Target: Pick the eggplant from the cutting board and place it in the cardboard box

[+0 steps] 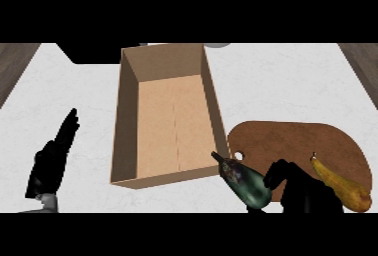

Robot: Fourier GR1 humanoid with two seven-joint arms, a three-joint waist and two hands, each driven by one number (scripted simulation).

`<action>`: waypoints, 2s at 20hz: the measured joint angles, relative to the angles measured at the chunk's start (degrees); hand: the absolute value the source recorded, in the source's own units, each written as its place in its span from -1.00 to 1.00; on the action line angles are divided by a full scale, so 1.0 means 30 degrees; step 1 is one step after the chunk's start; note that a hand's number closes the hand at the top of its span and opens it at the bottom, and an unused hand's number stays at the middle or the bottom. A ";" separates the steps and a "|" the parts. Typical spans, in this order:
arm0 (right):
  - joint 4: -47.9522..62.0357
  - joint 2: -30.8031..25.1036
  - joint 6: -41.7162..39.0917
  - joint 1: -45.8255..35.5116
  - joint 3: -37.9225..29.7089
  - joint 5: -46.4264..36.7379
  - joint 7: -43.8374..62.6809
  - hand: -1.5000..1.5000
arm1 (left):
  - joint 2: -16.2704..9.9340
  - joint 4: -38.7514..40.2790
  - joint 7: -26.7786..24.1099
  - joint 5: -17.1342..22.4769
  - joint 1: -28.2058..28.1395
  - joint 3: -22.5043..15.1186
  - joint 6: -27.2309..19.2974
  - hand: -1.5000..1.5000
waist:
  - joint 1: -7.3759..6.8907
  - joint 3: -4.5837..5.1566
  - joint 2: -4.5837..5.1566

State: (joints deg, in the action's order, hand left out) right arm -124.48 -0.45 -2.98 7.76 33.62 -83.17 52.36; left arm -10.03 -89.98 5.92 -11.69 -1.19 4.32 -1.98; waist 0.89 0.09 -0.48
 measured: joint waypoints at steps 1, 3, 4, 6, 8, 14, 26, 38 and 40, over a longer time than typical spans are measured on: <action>-0.0351 0.0030 0.0155 -0.0255 0.0746 -0.0221 0.0278 1.00 | -0.0053 0.0151 -0.0113 0.0012 0.0148 0.0082 0.0009 0.00 | -0.0050 0.0000 0.0022; -0.0706 0.0064 0.0275 -0.1322 0.2020 -0.0457 0.0981 1.00 | -0.0091 0.0482 -0.0476 0.0046 0.0196 0.0166 0.0074 0.00 | -0.0177 -0.0002 0.0063; -0.0775 0.0075 0.0277 -0.2018 0.2232 -0.0342 0.1220 1.00 | 0.0051 0.0615 -0.0582 -0.0048 0.0230 0.0086 -0.0035 0.00 | -0.0228 -0.0004 0.0085; -0.0214 0.0083 0.0434 -0.3786 0.2973 -0.0224 0.2147 1.00 | 0.0054 0.0465 -0.0522 -0.0029 0.0315 0.0009 0.0092 0.00 | -0.0353 -0.0007 0.0113; 0.0316 0.0062 0.0328 -0.5942 0.3131 0.0336 0.2798 1.00 | 0.0094 0.0574 -0.0577 -0.0060 0.0402 -0.0035 0.0135 0.00 | -0.0452 -0.0006 0.0142; 0.2919 0.0002 0.0144 -1.1379 0.1453 0.3102 0.3958 1.00 | 0.0325 0.0620 -0.0331 -0.0340 0.0727 -0.0314 0.0057 0.00 | -0.0611 -0.0006 0.0177; 1.2749 0.0025 0.2248 -1.7650 -0.2028 0.8259 0.3303 1.00 | 0.0112 0.0471 -0.0048 -0.0247 0.1136 -0.0178 0.0396 0.00 | -0.1003 -0.0013 0.0296; 2.2518 0.0040 0.7710 -2.0623 -0.2775 1.2378 0.1937 -1.00 | 0.0320 0.0400 0.0013 -0.0341 0.1311 -0.0480 0.0555 0.00 | -0.1434 -0.0023 0.0414; 2.3660 0.0049 0.9009 -2.0836 -0.2496 1.3093 0.1554 -1.00 | 0.0597 0.0502 0.0019 -0.0498 0.1364 -0.0636 0.0328 0.00 | -0.1402 -0.0027 0.0414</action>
State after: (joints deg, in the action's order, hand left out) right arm -53.50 -0.30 24.05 -54.75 26.13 -43.89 57.02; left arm -8.24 -88.47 5.98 -13.18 2.90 2.41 -0.99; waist -3.31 0.01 0.76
